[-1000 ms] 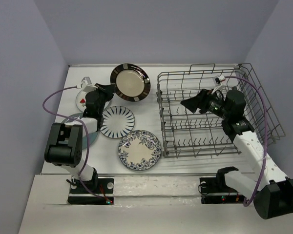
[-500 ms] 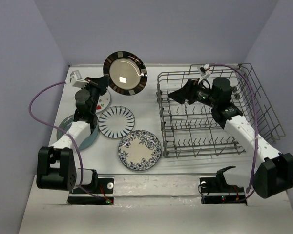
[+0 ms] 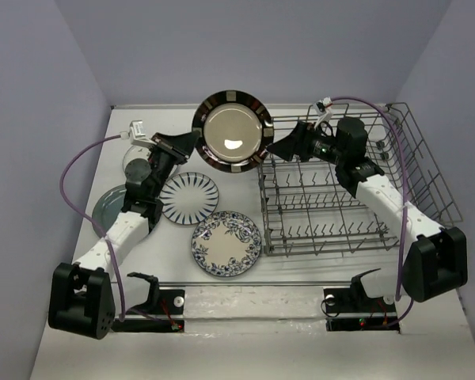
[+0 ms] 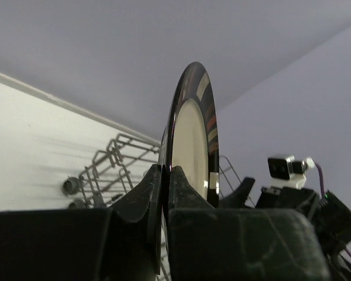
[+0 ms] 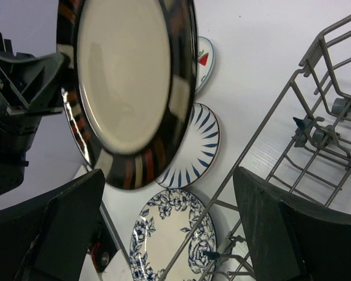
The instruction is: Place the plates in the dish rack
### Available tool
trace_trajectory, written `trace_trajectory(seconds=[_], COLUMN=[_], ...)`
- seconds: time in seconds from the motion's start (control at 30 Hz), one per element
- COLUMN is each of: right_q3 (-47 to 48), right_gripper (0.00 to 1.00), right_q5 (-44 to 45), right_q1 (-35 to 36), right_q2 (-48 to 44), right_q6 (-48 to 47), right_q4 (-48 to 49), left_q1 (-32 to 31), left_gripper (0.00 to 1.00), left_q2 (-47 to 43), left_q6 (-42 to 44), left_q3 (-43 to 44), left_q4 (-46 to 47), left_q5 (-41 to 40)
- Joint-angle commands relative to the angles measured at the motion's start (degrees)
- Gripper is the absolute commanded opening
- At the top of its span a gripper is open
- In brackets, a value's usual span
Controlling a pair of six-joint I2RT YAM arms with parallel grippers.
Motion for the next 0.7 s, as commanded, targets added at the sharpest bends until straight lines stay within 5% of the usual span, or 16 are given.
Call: trace_trajectory(seconds=[0.0,0.27,0.37,0.4,0.47,0.5,0.6,0.67], right_q3=[3.3,-2.0,-4.2,-5.4,-5.9,-5.9,-5.6,-5.4], right_gripper=[0.97,0.93,0.70,0.48,0.30,0.12,0.07,0.07], right_q5=[-2.7,-2.1,-2.0,-2.1,-1.5,-1.3,1.8,8.4], right_q1=[0.3,0.3,0.3,0.3,0.3,0.3,0.3,0.3], right_q2=[0.2,-2.5,-4.8,-5.5,-6.8,-7.8,-11.0,-13.2], right_q6=[-1.3,0.1,1.7,2.9,3.6,3.9,2.6,0.4], right_q4=[3.5,6.8,9.1,10.7,10.8,10.5,6.9,2.7], left_q1=[-5.0,-8.0,-8.8,-9.1,-9.7,-10.0,-11.3,-11.9], left_gripper=[0.06,0.06,0.06,0.06,0.06,0.06,0.10,0.34], left_q2=[-3.8,-4.7,-5.1,-5.2,-5.6,-5.9,-8.4,-11.0], left_q6=[-6.1,-9.2,-8.2,-8.0,-7.7,-6.8,-3.2,-1.3], left_q3=[0.8,-0.3,0.1,0.1,-0.5,-0.6,-1.0,-0.8], left_q4=[13.6,16.8,15.8,15.4,14.9,13.8,9.3,6.9], left_q5=[3.5,6.1,6.6,6.8,6.6,6.3,4.9,5.0])
